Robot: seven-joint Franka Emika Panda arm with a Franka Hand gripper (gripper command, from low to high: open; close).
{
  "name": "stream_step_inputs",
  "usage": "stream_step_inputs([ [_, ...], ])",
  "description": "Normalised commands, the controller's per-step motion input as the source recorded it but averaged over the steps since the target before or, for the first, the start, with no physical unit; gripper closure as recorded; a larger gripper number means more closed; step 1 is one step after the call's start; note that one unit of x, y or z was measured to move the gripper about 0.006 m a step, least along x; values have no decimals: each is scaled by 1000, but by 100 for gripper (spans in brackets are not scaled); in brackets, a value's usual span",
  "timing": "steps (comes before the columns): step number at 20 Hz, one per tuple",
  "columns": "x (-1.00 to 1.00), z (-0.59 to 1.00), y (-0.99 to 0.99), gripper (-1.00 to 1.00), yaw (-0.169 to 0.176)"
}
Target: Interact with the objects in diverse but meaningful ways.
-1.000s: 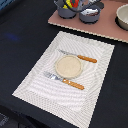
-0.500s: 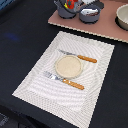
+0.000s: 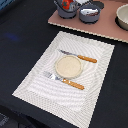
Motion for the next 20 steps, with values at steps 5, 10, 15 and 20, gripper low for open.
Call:
stream_step_inputs([
  [5, -801, -162, 163, 100, 0],
  [10, -475, 153, 244, 100, 0],
  [15, -326, 41, 229, 100, 0],
  [20, -175, 93, 240, 100, 0],
])
